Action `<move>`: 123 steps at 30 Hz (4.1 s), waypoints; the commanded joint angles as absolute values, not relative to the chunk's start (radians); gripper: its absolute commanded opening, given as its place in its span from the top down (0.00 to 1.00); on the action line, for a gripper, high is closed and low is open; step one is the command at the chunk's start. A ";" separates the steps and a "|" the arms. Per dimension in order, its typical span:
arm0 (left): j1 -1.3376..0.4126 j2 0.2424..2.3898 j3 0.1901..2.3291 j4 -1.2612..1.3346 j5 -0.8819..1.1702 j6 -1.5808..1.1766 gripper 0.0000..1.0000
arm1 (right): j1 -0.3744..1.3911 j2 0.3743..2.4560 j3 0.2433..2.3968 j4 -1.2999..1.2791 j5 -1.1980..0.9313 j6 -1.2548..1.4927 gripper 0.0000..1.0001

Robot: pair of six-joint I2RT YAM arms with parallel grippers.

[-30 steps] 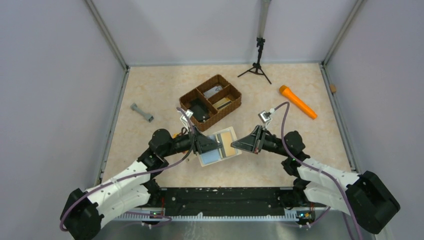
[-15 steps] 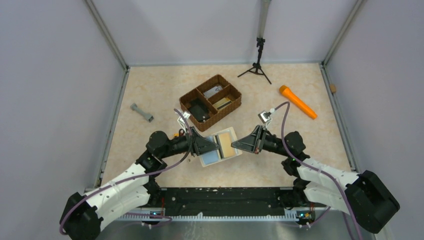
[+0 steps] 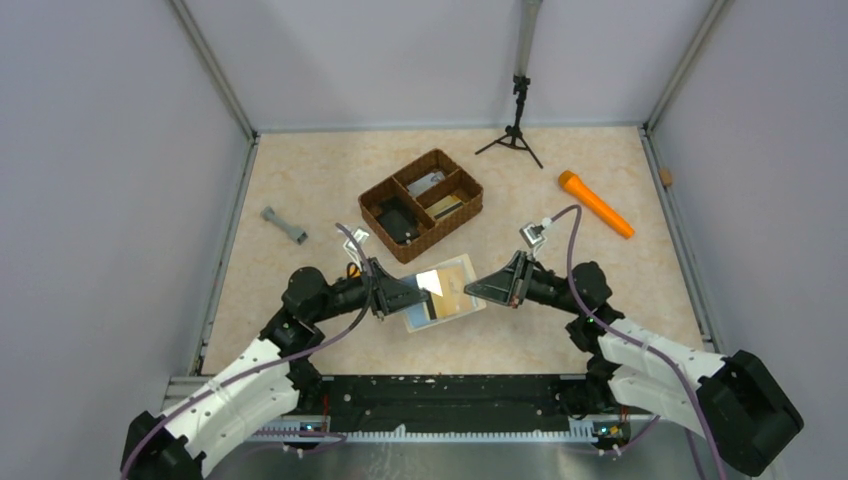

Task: Take the credit cards out of the card holder
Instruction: Remove the credit card from the card holder, then place the credit card in the storage box, then remove the credit card from the card holder.

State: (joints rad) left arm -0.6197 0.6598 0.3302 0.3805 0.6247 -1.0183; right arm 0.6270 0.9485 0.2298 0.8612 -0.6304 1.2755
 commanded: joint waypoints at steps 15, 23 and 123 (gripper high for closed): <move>-0.525 0.710 0.554 -0.047 0.455 -0.670 1.00 | 0.483 0.753 0.494 0.031 -0.407 0.731 1.00; -0.549 0.999 0.857 -0.324 0.117 -0.425 1.00 | 0.483 0.711 0.618 -0.234 -0.182 0.501 1.00; -0.763 0.710 0.615 -0.034 0.152 -0.490 0.01 | 0.484 0.492 0.370 0.112 -0.308 0.873 1.00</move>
State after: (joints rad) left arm -0.7708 0.7631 0.6708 -0.1684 0.0696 -0.4351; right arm 0.4923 0.4896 0.3775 -0.0231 -0.2420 0.8234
